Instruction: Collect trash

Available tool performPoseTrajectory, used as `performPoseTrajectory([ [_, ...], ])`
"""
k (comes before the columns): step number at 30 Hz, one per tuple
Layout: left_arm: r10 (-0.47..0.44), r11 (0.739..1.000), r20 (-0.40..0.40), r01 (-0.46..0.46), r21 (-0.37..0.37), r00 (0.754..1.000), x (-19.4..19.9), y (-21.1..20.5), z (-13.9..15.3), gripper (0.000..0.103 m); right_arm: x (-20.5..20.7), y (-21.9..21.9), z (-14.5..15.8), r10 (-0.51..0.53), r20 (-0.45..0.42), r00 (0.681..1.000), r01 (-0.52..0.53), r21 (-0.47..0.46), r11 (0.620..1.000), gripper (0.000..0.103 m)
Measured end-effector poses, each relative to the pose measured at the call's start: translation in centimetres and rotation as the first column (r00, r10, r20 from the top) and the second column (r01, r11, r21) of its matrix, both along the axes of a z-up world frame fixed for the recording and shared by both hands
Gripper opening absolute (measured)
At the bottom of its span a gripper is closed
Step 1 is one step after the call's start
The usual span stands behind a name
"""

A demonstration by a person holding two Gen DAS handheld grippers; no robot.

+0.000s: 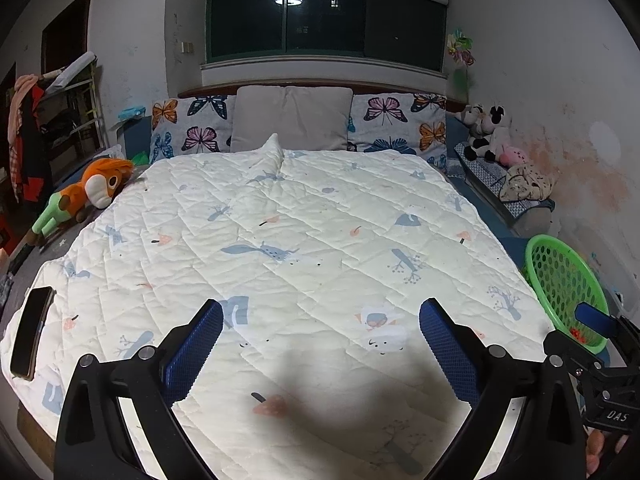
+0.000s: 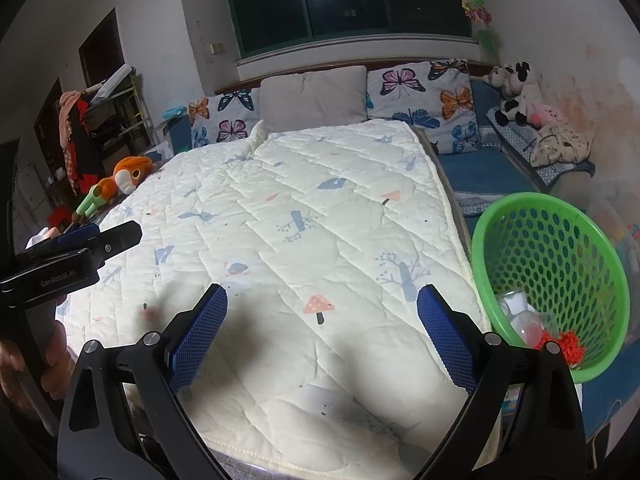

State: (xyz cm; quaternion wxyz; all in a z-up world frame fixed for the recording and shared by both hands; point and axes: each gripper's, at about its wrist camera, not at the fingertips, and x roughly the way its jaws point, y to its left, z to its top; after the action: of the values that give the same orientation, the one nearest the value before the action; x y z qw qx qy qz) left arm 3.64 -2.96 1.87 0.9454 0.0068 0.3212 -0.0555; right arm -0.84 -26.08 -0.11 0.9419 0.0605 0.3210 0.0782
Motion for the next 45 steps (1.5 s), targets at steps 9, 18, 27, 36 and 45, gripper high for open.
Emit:
performPoseTrajectory([
  [9, 0.013, 1.0, 0.016, -0.013, 0.016, 1.0, -0.24, 0.01, -0.03, 0.096, 0.05, -0.03, 0.07, 0.001, 0.001, 1.0, -0.001, 0.002, 1.0, 0.098],
  [18, 0.013, 1.0, 0.021, -0.014, 0.018, 1.0, -0.24, -0.1, 0.12, 0.096, 0.07, -0.03, 0.06, 0.0, 0.002, 1.0, 0.0, 0.001, 1.0, 0.098],
  [27, 0.014, 1.0, 0.026, -0.015, 0.023, 1.0, -0.25, -0.21, 0.4, 0.096, 0.08, -0.03, 0.05, 0.0, 0.002, 1.0, 0.0, -0.001, 1.0, 0.098],
  [36, 0.013, 1.0, 0.027, -0.014, 0.02, 1.0, -0.31, -0.3, 0.56, 0.096, 0.08, -0.05, 0.09, 0.001, 0.002, 1.0, -0.001, 0.001, 1.0, 0.098],
  [45, 0.013, 1.0, 0.026, -0.013, 0.02, 1.0, -0.31, -0.27, 0.5, 0.096, 0.03, 0.02, -0.05, 0.005, -0.001, 1.0, -0.005, -0.004, 1.0, 0.098],
])
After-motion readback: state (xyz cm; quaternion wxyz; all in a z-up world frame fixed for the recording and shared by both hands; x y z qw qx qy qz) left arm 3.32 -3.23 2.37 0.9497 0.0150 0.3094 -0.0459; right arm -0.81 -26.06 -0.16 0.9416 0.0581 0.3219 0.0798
